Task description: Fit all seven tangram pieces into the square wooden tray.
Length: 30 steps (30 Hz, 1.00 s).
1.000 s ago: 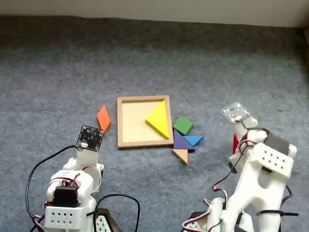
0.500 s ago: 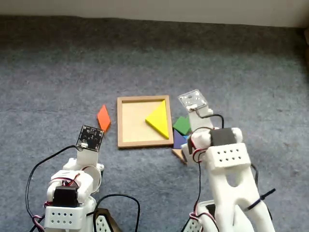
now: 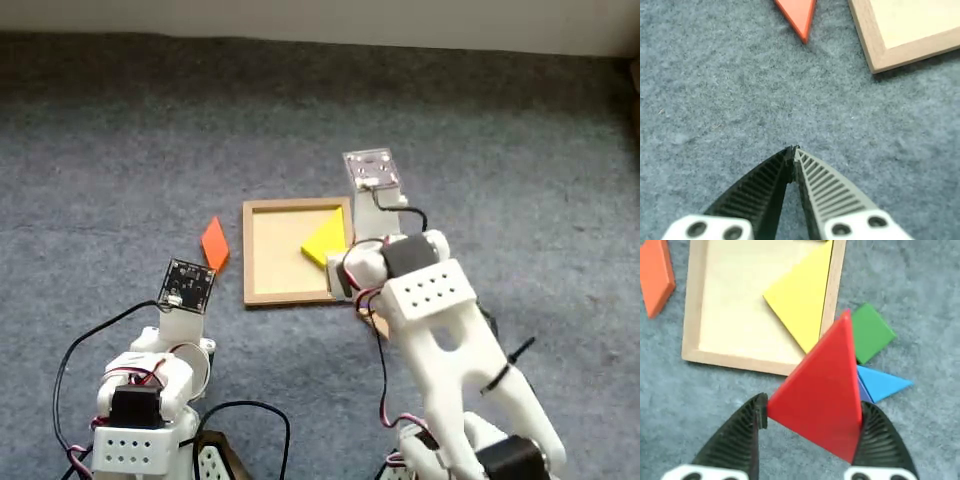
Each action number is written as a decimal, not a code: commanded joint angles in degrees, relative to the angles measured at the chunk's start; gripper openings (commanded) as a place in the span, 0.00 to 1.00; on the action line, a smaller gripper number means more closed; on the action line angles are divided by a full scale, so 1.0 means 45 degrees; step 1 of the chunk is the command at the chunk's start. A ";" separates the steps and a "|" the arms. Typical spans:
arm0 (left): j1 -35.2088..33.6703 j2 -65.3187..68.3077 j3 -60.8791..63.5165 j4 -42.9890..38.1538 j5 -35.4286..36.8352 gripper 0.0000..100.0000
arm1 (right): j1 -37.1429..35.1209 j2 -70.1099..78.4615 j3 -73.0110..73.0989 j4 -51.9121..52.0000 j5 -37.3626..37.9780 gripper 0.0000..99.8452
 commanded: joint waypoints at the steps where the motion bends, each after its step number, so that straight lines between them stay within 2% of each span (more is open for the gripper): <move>1: -0.0107 -0.0186 0.0264 0.0039 0.0117 0.03 | -0.0420 0.1944 -0.2335 0.0479 -0.0860 0.10; 9: -0.0107 -0.0186 0.0264 0.0039 0.0117 0.03 | -0.0557 0.5421 -0.5284 0.0498 -0.4571 0.10; 16: -0.0107 -0.0186 0.0264 0.0039 0.0117 0.03 | -0.0518 0.7121 -0.6613 0.0498 -0.6271 0.10; 19: -0.0107 -0.0186 0.0264 0.0039 0.0117 0.03 | -0.0537 0.7316 -0.6789 0.0498 -0.6486 0.12; 24: -0.0107 -0.0186 0.0264 0.0039 0.0117 0.03 | -0.0576 0.7336 -0.6828 0.0420 -0.6427 0.23; 30: -0.0107 -0.0186 0.0264 0.0039 0.0117 0.03 | -0.0576 0.7101 -0.6828 0.0400 -0.6408 0.23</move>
